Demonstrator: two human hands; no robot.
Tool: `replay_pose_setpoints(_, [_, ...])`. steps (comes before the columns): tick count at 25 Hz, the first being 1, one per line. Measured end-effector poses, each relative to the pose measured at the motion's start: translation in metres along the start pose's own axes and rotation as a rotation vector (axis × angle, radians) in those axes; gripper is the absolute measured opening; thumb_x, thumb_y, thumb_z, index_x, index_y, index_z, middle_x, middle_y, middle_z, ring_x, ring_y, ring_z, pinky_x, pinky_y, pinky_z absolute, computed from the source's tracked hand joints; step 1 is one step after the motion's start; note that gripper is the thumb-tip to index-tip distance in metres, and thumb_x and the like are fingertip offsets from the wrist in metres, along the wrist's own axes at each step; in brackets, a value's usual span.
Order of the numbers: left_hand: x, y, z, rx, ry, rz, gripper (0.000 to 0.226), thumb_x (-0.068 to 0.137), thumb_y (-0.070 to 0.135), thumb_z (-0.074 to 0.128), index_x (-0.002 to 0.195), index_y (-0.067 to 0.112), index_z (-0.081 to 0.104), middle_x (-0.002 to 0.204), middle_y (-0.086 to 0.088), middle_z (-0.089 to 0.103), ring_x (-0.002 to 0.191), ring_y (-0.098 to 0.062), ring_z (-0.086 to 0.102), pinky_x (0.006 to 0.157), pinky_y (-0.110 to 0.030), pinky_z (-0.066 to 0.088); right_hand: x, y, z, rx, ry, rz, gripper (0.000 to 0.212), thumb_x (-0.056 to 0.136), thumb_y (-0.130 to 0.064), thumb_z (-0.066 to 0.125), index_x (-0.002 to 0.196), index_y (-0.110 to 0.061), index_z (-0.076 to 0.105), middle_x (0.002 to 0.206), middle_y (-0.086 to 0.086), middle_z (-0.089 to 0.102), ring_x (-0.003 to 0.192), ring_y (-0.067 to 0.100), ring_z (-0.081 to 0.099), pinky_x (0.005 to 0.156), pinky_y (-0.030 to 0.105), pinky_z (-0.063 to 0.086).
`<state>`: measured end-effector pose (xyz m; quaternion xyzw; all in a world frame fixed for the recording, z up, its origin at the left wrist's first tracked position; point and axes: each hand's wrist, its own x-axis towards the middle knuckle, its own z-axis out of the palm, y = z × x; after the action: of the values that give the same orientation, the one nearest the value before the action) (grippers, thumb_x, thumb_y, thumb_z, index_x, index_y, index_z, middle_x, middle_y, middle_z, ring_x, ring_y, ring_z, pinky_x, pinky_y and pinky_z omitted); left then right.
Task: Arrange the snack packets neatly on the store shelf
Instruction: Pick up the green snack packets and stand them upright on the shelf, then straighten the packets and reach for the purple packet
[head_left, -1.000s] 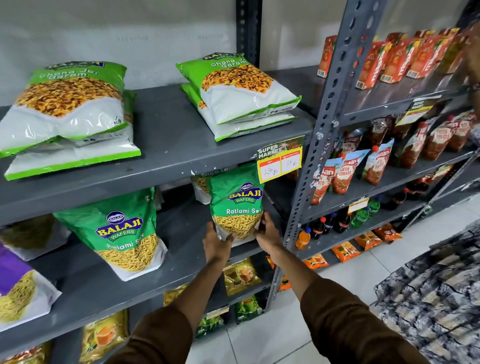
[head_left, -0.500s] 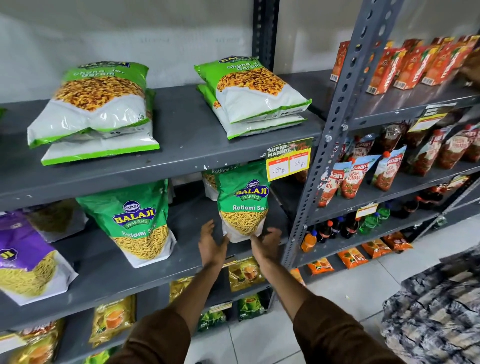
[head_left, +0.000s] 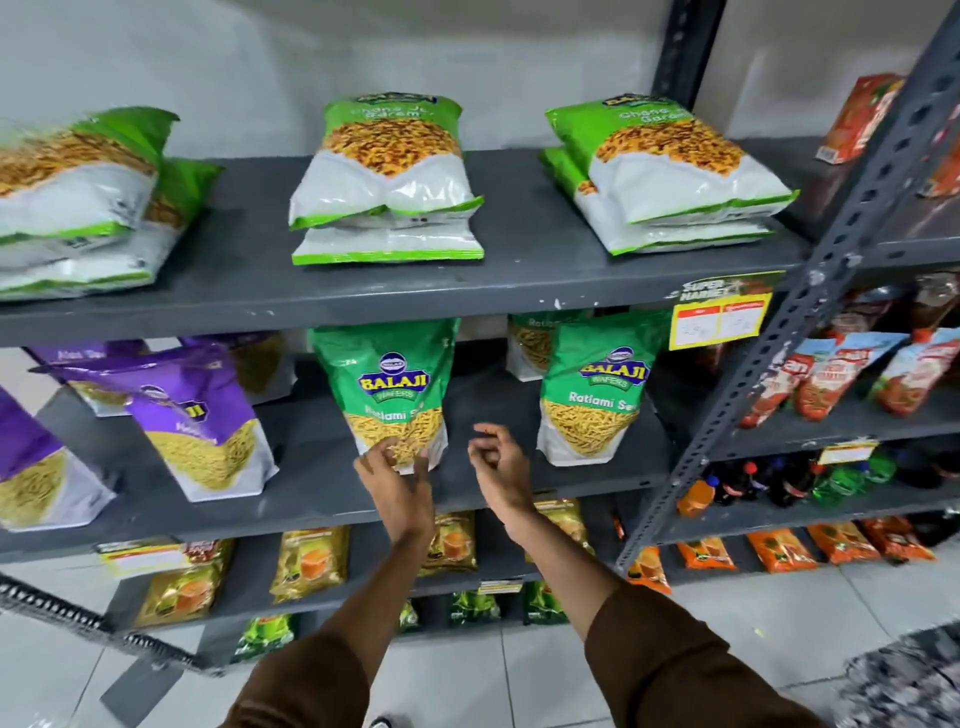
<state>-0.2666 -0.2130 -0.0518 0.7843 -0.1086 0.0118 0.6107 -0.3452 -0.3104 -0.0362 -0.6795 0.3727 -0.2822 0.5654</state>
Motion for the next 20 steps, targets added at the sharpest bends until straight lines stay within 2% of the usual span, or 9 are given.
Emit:
replay_pose_setpoints(2, [0.018,0.001,-0.013,0.003,0.046,0.0,0.05,0.083,0.018,0.076,0.123,0.001,0.05,0.122,-0.024,0.046,0.11,-0.028,0.044,0.079,-0.029,0.039,0.006,-0.009,0.021,-0.004,-0.035,0.023,0.042,0.092,-0.007,0.063,0.132,-0.009,0.054,0.12,0.016,0.069,0.101,0.023,0.068,0.084,0.027,0.053])
replay_pose_setpoints(4, [0.045,-0.002,-0.028,-0.025,-0.015,-0.052,0.064,0.083,0.013,0.075,0.136,-0.004,0.043,0.133,-0.027,0.045,0.125,-0.032,0.043,0.099,-0.041,0.042,0.011,-0.019,0.046,-0.055,-0.053,0.064,0.055,0.091,-0.01,0.064,0.142,-0.01,0.045,0.136,0.013,0.06,0.12,0.025,0.062,0.098,0.032,0.05])
replay_pose_setpoints(6, [0.065,-0.002,-0.034,-0.042,-0.131,-0.148,0.079,0.086,0.011,0.071,0.151,0.001,0.027,0.151,-0.023,0.036,0.14,-0.037,0.039,0.114,-0.047,0.036,0.017,-0.024,0.061,-0.137,-0.033,0.059,0.061,0.09,-0.016,0.067,0.145,-0.01,0.041,0.14,0.01,0.057,0.128,0.026,0.056,0.103,0.032,0.044])
replay_pose_setpoints(7, [0.075,-0.005,-0.037,-0.038,-0.181,-0.178,0.081,0.088,0.013,0.069,0.154,0.005,0.022,0.156,-0.019,0.035,0.143,-0.034,0.038,0.116,-0.044,0.034,0.019,-0.027,0.07,-0.14,-0.031,0.046,0.06,0.091,-0.018,0.068,0.144,-0.008,0.042,0.139,0.011,0.059,0.127,0.027,0.056,0.1,0.03,0.044])
replay_pose_setpoints(9, [0.089,-0.012,-0.04,-0.018,-0.275,-0.158,0.067,0.092,0.019,0.064,0.151,0.012,0.033,0.15,-0.012,0.049,0.138,-0.031,0.047,0.11,-0.035,0.038,0.021,-0.028,0.083,-0.095,-0.023,0.037,0.053,0.092,-0.019,0.066,0.139,-0.006,0.045,0.133,0.014,0.063,0.122,0.03,0.06,0.092,0.029,0.046])
replay_pose_setpoints(11, [0.098,-0.017,-0.041,0.007,-0.344,-0.141,0.053,0.095,0.026,0.059,0.144,0.013,0.045,0.141,-0.01,0.06,0.131,-0.031,0.054,0.106,-0.039,0.042,0.022,-0.03,0.091,-0.07,0.016,0.057,0.046,0.093,-0.02,0.064,0.134,-0.004,0.049,0.13,0.016,0.064,0.119,0.032,0.061,0.093,0.032,0.048])
replay_pose_setpoints(15, [0.096,-0.018,-0.04,0.008,-0.384,-0.184,0.051,0.096,0.031,0.056,0.144,0.016,0.045,0.14,-0.01,0.06,0.131,-0.033,0.054,0.109,-0.046,0.043,0.025,-0.027,0.091,-0.027,0.024,0.122,0.042,0.095,-0.015,0.061,0.133,0.0,0.049,0.132,0.021,0.061,0.123,0.035,0.058,0.105,0.05,0.046])
replay_pose_setpoints(18, [0.094,-0.014,-0.036,0.015,-0.427,-0.188,0.056,0.096,0.031,0.058,0.147,0.017,0.041,0.144,-0.008,0.057,0.134,-0.033,0.05,0.112,-0.047,0.04,0.027,-0.029,0.084,0.002,-0.014,0.185,0.045,0.097,-0.015,0.058,0.138,-0.002,0.044,0.138,0.02,0.057,0.128,0.035,0.055,0.108,0.053,0.043])
replay_pose_setpoints(20, [0.093,-0.012,-0.04,0.01,-0.468,-0.194,0.057,0.095,0.03,0.059,0.147,0.017,0.04,0.145,-0.007,0.056,0.137,-0.032,0.048,0.11,-0.038,0.038,0.024,-0.032,0.081,0.04,-0.046,0.2,0.046,0.097,-0.016,0.058,0.139,-0.004,0.043,0.139,0.018,0.057,0.13,0.035,0.054,0.108,0.05,0.044])
